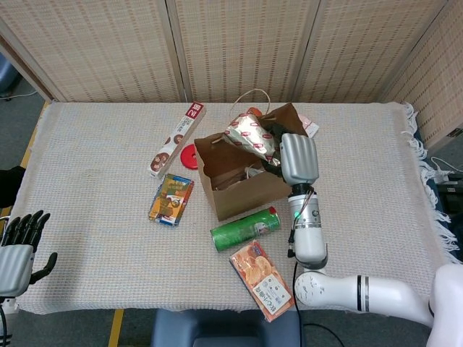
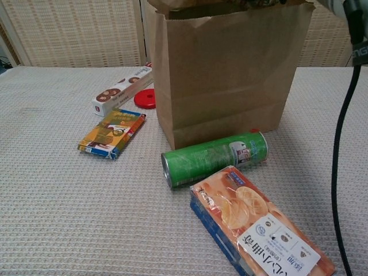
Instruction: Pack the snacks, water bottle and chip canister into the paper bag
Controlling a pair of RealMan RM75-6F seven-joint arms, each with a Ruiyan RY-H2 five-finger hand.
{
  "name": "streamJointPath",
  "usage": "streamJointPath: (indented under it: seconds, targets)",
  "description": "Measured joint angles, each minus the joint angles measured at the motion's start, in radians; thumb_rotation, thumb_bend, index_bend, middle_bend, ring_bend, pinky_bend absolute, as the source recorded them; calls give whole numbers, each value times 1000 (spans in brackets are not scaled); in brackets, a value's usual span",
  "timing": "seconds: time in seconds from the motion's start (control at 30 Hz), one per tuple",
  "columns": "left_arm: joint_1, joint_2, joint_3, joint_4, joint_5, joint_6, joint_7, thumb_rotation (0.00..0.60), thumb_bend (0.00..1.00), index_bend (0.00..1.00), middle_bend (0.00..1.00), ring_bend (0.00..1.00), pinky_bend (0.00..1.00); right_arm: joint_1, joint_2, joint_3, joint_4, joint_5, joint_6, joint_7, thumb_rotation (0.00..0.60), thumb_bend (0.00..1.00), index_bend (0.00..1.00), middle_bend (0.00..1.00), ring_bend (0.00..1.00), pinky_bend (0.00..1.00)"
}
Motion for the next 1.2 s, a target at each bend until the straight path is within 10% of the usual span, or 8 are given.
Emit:
streamJointPath:
  seconds: [0.2,0.37,0.87,1.2]
  targets:
    - [0,1,1,1,2,0,-3,600,384,2,0,0,0,7,-2,-32,12,34,7,-45,600,297,352,471,345,520]
    - [0,0,1,1,2,1,0,600,385,2,0,0,0,-1,33,-53,-38,76,-10,-69,600,134,20,196,85,248]
    - [3,-2,0,-4,-4,3,14,600,384,1,0,0,0,-64,192,-36,-190,38,-21,38,600,72,0,120,34,154]
    - [3,-5,-4,-11,-13,4,35,600,384,0,0,0,0,-256,507,-93,-361,-154,-71,216,600,72,0,120,33,148]
